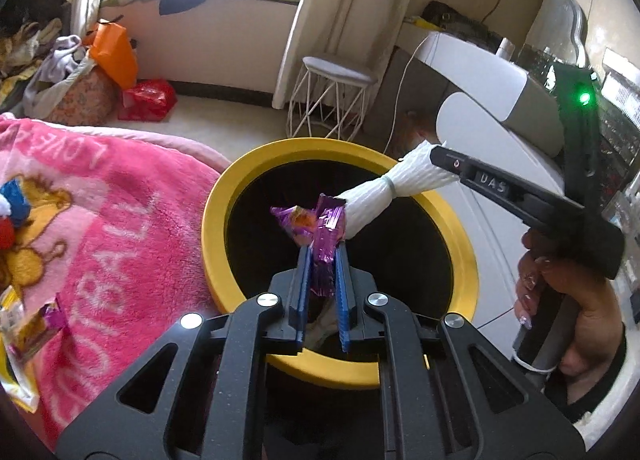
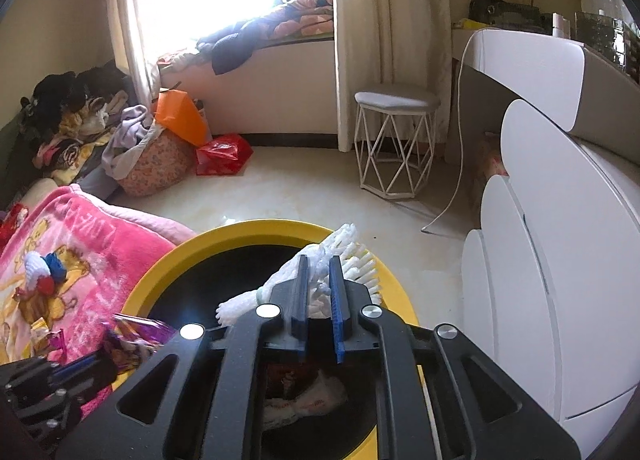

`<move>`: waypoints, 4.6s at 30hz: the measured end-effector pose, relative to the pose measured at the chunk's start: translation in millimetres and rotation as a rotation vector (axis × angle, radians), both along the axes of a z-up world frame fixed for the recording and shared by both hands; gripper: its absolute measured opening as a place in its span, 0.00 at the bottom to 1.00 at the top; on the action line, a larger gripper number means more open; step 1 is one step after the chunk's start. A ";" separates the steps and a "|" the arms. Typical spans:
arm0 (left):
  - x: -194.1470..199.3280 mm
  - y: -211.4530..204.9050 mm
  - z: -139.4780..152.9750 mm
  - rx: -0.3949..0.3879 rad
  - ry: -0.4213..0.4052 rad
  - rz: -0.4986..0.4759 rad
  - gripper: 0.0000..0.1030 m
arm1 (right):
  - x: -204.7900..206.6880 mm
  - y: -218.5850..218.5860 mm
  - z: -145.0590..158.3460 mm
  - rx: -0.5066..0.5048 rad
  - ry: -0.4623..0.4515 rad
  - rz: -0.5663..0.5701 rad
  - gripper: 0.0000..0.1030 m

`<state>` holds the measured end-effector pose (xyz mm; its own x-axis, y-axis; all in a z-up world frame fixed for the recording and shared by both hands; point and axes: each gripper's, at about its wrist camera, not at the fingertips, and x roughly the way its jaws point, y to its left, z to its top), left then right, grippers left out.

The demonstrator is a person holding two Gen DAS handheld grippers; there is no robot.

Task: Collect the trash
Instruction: 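Open both tools to drop the items into the bin, then move both open tools back over the blanket toward the remaining trash, then grasp the brown snack wrapper with the right tool, then grasp the white foam mesh sleeve with the left tool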

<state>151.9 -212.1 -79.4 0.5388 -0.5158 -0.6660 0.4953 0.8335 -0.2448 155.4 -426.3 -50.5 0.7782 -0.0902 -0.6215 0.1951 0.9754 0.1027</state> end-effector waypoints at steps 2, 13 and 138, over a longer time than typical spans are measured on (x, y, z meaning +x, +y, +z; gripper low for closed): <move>0.7 -3.2 3.3 0.004 -0.012 0.005 0.42 | -0.9 0.1 1.9 -0.010 -0.008 -0.006 0.32; -10.6 12.8 19.0 -0.048 -0.068 0.057 0.90 | -7.3 0.1 15.6 0.036 -0.066 0.004 0.48; 91.9 282.5 -6.6 -0.111 0.113 0.728 0.19 | 36.1 266.7 -27.7 0.333 0.259 0.617 0.15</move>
<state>243.7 70.4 -86.0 0.7010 -0.1221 -0.7026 -0.2059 0.9086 -0.3633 191.5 -159.6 -78.2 0.4514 0.5405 -0.7100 -0.3193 0.8408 0.4371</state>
